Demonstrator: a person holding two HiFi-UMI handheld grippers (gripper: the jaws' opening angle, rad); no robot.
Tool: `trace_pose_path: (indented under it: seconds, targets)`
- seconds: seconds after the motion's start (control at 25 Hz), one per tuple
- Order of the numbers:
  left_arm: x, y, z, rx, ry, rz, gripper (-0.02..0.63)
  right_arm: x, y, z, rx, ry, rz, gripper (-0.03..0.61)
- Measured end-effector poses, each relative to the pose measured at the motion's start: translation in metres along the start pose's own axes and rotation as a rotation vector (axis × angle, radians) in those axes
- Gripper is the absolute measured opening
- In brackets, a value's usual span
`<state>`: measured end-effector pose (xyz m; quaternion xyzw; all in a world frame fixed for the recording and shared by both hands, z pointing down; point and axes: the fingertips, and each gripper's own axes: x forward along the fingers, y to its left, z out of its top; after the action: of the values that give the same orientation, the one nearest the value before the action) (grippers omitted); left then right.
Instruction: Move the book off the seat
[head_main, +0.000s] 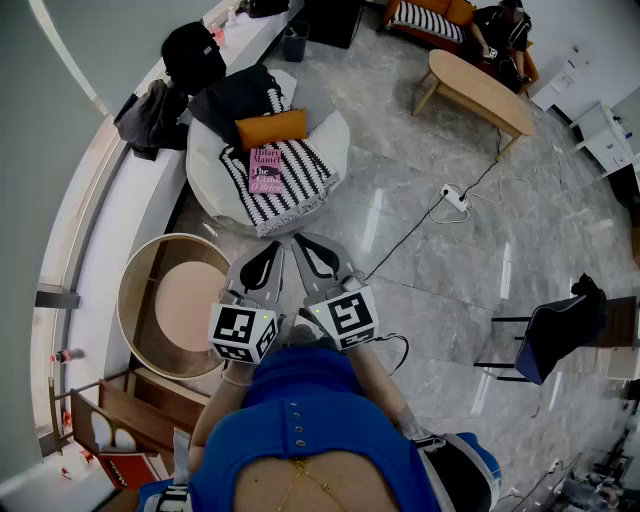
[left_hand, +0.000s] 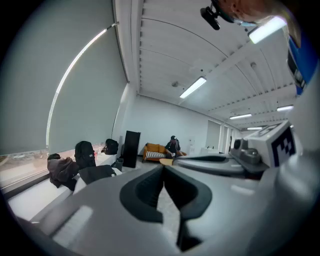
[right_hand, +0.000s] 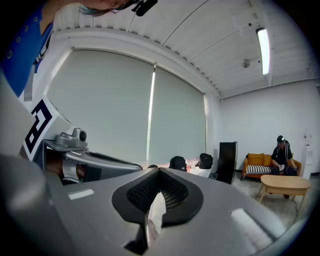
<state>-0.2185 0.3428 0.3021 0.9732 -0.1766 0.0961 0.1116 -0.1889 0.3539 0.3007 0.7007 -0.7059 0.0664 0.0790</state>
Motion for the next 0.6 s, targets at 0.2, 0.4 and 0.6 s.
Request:
trace_pose_path:
  seconds: [0.2,0.4,0.6]
  targets:
    - [0.003,0.0,0.004,-0.012,-0.01,-0.003,0.003,-0.005,-0.01,0.008,0.067,-0.06,0.016,0.002]
    - [0.012,0.001,0.004,-0.027,-0.015,0.009,0.002,-0.007,-0.035,0.001,0.074,-0.048,0.023,0.002]
    - [0.027,-0.005,0.002,-0.04,-0.012,0.018,0.002,-0.01,-0.054,-0.007,0.077,-0.031,0.02,0.002]
